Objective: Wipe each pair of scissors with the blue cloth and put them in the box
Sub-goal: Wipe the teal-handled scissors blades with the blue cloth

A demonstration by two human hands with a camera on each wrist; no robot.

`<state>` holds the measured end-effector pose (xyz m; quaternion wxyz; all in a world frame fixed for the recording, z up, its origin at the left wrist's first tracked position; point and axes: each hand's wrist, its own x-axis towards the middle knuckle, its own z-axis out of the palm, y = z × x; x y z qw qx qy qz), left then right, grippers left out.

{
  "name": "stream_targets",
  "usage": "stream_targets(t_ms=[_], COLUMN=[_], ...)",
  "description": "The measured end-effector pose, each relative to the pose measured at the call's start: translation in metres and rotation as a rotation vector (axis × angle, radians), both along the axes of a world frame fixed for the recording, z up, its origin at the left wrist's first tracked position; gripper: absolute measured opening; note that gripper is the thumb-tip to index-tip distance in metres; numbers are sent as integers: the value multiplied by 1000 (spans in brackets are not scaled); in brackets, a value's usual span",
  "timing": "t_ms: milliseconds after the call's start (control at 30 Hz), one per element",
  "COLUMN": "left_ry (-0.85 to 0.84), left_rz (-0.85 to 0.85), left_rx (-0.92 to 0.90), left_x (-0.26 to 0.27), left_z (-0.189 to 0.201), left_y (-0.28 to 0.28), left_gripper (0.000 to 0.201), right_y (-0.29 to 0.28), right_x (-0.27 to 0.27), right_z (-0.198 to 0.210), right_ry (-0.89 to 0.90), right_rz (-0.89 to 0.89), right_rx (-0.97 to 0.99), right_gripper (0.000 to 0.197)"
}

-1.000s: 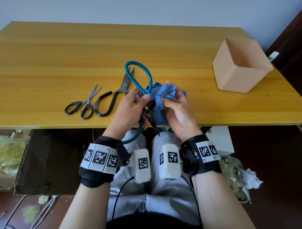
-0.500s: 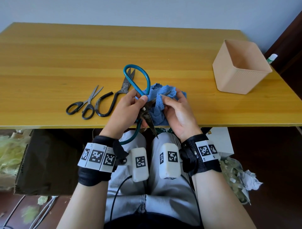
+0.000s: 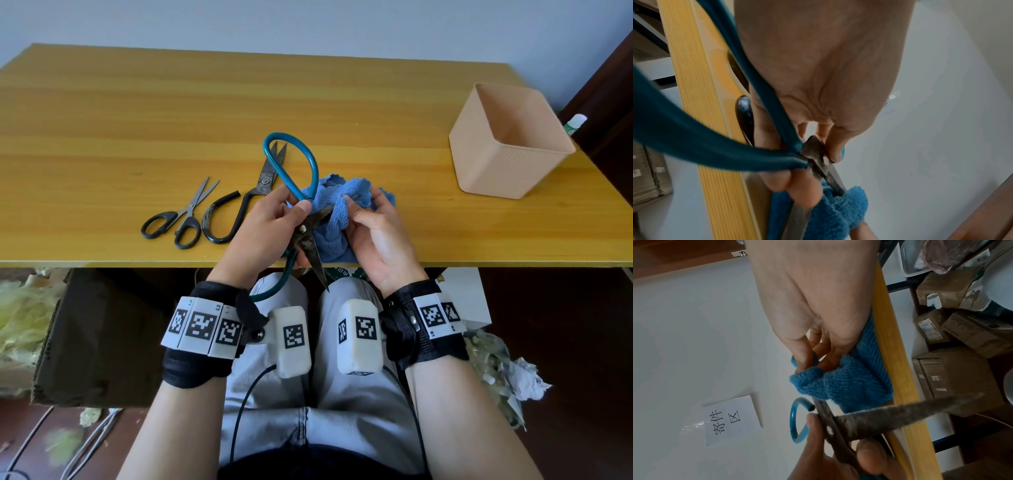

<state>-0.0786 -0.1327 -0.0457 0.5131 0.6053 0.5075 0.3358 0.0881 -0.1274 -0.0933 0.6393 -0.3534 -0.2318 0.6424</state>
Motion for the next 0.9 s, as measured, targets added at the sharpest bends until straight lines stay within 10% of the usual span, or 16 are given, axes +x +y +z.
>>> stream_targets(t_ms=[900], left_ry=[17], left_rz=[55], left_rx=[60], left_x=[-2], left_z=[-3], left_y=[-4], left_gripper=[25], right_y=[-3], right_x=[-1], right_z=[9], right_ry=[-68], right_rz=[-17], right_rx=[-2], right_gripper=[28])
